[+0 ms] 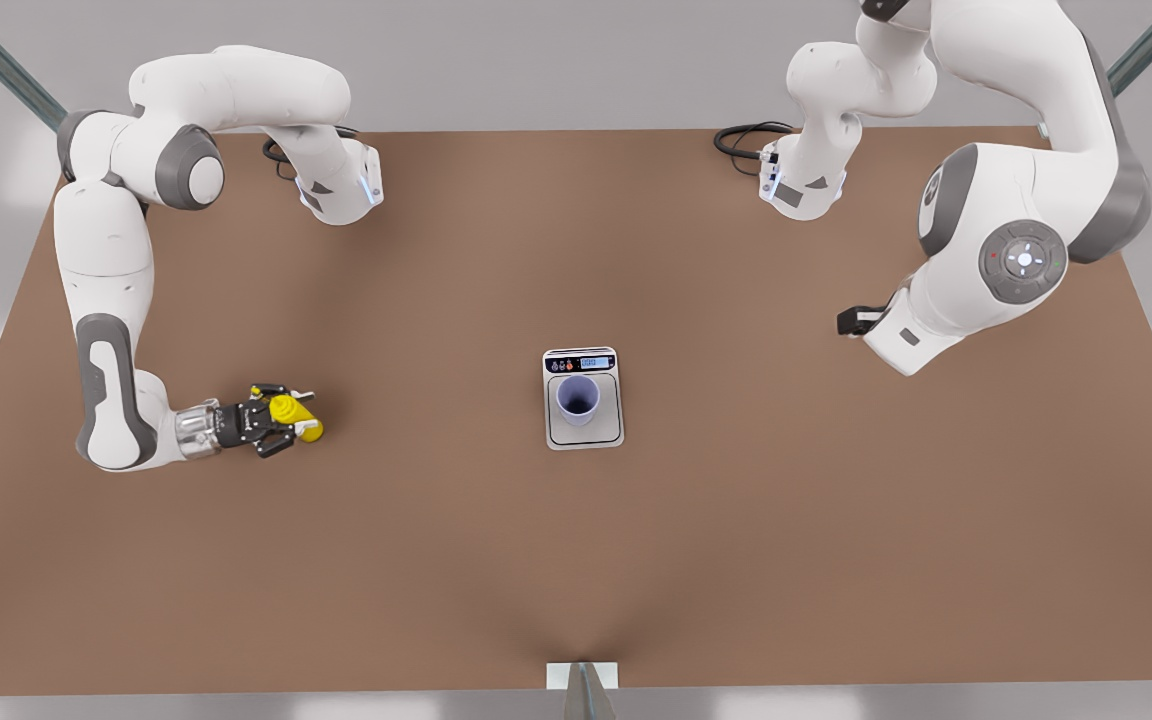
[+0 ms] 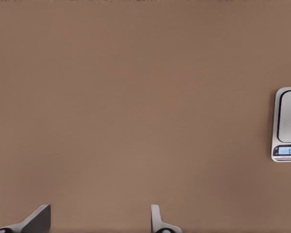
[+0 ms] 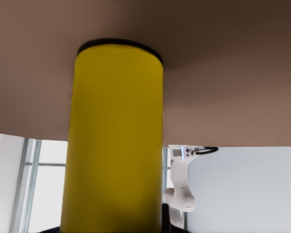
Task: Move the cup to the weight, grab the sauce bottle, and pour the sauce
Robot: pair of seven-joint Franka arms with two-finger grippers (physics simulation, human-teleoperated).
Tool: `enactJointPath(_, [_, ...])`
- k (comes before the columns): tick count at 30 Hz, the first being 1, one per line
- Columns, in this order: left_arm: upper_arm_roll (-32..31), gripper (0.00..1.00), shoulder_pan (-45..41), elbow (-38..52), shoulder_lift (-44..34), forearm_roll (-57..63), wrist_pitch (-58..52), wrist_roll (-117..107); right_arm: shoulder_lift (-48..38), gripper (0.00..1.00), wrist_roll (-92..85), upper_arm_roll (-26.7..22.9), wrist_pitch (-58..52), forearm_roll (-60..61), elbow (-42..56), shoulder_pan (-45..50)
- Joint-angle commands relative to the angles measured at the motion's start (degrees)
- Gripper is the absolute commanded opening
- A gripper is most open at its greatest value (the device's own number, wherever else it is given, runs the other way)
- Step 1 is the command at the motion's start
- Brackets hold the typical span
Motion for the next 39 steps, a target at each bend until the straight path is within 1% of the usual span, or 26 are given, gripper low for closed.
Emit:
enactJointPath(1, [0.00, 1.00, 0.00, 0.06, 0.00, 0.05, 0.00, 0.06, 0.00, 0.21, -0.02, 0.01, -0.07, -0.11, 0.01, 0.00])
enactJointPath(4, [0.00, 1.00, 0.00, 0.06, 0.00, 0.05, 0.00, -0.03, -0.35, 0.21, 0.59, 0.09, -0.16, -0.11, 0.63, 0.00])
enactJointPath(6, [0.00, 1.00, 0.00, 0.06, 0.00, 0.14, -0.09, -0.12, -2.02, 0.21, 0.86, 0.10, -0.07, -1.25, 2.03, 0.26])
enactJointPath(7, [0.00, 1.00, 0.00, 0.06, 0.00, 0.05, -0.18, -0.12, -2.90, 0.21, 4.63, 0.10, 0.28, -2.04, 3.79, 1.67])
enactJointPath(11, [0.00, 1.00, 0.00, 0.06, 0.08, 0.05, -0.53, -0.12, -9.84, 0.21, 12.36, 0.10, 7.31, -8.27, 5.98, 9.48])
enactJointPath(12, [0.00, 1.00, 0.00, 0.06, 0.00, 0.05, -0.53, -0.12, -10.19, 0.21, 14.74, 0.01, 7.40, -10.82, 8.79, 11.68])
enactJointPath(13, [0.00, 1.00, 0.00, 0.06, 0.00, -0.04, -0.88, -0.12, -11.68, 0.21, 17.73, 0.01, 9.86, -12.59, 9.24, 13.79])
enactJointPath(15, [0.00, 1.00, 0.00, 0.06, 0.00, -0.04, -0.97, -0.12, -12.57, 0.21, 22.04, 0.10, 11.09, -15.40, 11.52, 16.96])
enactJointPath(16, [0.00, 1.00, 0.00, 0.06, 0.00, -0.04, -0.97, -0.03, -13.71, 0.21, 24.67, 0.10, 12.85, -17.95, 13.02, 19.42])
enactJointPath(19, [0.00, 1.00, 0.00, 0.06, 0.00, -0.04, -0.97, -0.12, -18.01, 0.21, 33.20, -0.87, 20.58, -22.43, 13.11, 27.24])
enactJointPath(20, [0.00, 1.00, 0.00, 0.06, 0.00, -0.04, -1.05, -0.12, -19.33, 0.21, 33.56, -1.75, 22.78, -24.01, 13.11, 29.88])
enactJointPath(23, [0.00, 1.00, 0.00, 0.06, -0.09, -0.04, -1.41, -0.20, -21.35, 0.21, 33.73, -9.13, 26.37, -25.07, 16.36, 40.24])
enactJointPath(24, [0.00, 1.00, 0.00, 0.06, -0.09, -0.04, -1.32, -0.21, -21.36, 0.21, 33.73, -9.22, 28.48, -25.16, 17.15, 40.95])
enactJointPath(26, [0.00, 1.00, -0.09, 0.06, -0.09, -0.04, -1.41, -0.21, -21.18, 0.21, 33.73, -9.05, 32.09, -26.56, 18.91, 43.06])
enactJointPath(30, [-0.09, 1.00, 0.00, 0.06, 0.00, -0.48, -1.41, -0.12, -20.65, 0.21, 35.75, -8.69, 44.13, -31.75, 21.72, 49.83])
enactJointPath(34, [-0.09, 1.00, 0.00, 0.06, -0.09, -0.48, -1.32, -0.21, -18.98, 0.21, 36.10, -8.08, 52.31, -34.30, 25.15, 53.61])
enactJointPath(35, [-0.09, 1.00, 0.00, 0.06, 0.00, -0.56, -1.41, -0.21, -18.72, 0.21, 36.19, -6.41, 53.89, -38.16, 25.15, 55.10])
enactJointPath(37, [-0.09, 1.00, 0.00, 0.06, 0.00, -0.48, -1.41, -0.21, -18.37, 0.21, 36.11, -5.53, 54.86, -41.31, 25.59, 56.25])
enactJointPath(38, [-0.09, 1.00, -0.09, 0.06, 0.00, -0.57, -1.32, -0.20, -18.28, 0.21, 36.02, -3.86, 54.86, -45.19, 25.68, 56.34])
enactJointPath(39, [-0.09, 1.00, 0.00, 0.06, 0.00, -0.48, -1.32, -0.21, -18.19, 0.21, 36.02, -3.25, 54.86, -49.85, 25.77, 56.51])
